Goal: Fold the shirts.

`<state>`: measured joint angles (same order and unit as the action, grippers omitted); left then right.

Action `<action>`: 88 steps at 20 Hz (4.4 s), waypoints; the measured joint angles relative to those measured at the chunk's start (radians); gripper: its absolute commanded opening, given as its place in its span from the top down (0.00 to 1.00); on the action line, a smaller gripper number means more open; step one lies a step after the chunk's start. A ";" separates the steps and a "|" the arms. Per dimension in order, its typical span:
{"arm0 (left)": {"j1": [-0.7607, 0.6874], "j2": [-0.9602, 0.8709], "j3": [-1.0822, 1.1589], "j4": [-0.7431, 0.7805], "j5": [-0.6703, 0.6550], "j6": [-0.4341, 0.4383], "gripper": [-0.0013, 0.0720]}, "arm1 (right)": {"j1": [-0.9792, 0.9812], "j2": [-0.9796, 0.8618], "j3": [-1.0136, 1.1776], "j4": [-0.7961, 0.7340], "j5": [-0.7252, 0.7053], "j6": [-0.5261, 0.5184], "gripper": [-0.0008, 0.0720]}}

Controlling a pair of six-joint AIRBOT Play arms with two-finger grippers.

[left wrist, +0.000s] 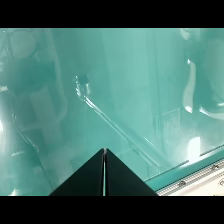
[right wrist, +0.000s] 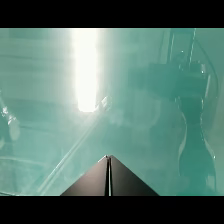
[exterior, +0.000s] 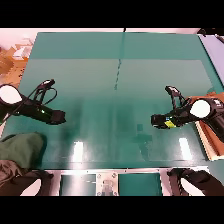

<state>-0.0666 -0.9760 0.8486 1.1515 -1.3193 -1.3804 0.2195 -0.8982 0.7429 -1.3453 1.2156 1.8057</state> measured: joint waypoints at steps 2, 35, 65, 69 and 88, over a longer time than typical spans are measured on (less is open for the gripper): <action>0.000 0.000 0.000 0.000 0.001 0.000 0.94 | 0.000 0.000 0.000 0.000 0.000 0.000 0.94; -0.163 0.037 0.277 0.451 0.030 -0.015 0.95 | 0.000 0.000 0.000 0.000 -0.008 0.000 0.94; 0.155 -0.369 -0.033 -0.283 0.225 0.156 0.06 | 0.152 -0.437 -0.025 0.617 -0.498 -0.370 0.30; 0.159 -0.370 -0.104 -0.378 0.275 0.223 0.06 | 0.164 -0.542 0.058 0.692 -0.509 -0.426 0.31; 0.159 -0.186 0.500 -0.613 0.083 0.369 0.95 | -0.090 -0.303 0.590 0.723 -0.164 -0.505 0.96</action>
<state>0.0925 -1.1618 1.3483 0.5381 -1.2366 -1.0115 0.1299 -1.2015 1.3331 -0.6220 1.0519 1.3003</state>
